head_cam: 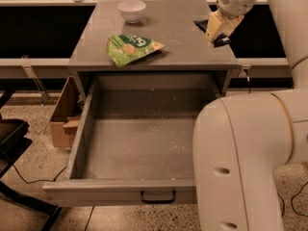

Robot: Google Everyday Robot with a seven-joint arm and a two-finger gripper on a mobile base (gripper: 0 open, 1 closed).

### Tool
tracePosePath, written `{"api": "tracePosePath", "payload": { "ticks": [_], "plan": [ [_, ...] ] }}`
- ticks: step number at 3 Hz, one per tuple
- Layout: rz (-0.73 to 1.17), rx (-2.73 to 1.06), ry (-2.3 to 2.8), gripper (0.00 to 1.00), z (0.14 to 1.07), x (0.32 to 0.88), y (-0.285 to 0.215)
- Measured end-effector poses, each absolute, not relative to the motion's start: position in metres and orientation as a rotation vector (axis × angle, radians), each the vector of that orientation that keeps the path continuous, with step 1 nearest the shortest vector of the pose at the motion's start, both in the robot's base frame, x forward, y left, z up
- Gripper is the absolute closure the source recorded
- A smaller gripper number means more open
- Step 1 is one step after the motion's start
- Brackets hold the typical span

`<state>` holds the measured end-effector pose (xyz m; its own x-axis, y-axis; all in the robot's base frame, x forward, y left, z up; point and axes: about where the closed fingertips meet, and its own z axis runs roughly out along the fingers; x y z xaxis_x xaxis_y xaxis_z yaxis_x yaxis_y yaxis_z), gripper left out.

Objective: Pick rxbar blueberry from top drawer and place on counter

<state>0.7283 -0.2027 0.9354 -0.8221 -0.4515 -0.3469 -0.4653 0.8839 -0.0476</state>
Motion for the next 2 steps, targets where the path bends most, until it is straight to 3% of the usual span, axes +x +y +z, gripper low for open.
{"api": "tracePosePath", "payload": {
  "ticks": [2],
  "plan": [
    [0.085, -0.612, 2.656, 1.0, 0.915, 0.766, -0.179]
  ]
}}
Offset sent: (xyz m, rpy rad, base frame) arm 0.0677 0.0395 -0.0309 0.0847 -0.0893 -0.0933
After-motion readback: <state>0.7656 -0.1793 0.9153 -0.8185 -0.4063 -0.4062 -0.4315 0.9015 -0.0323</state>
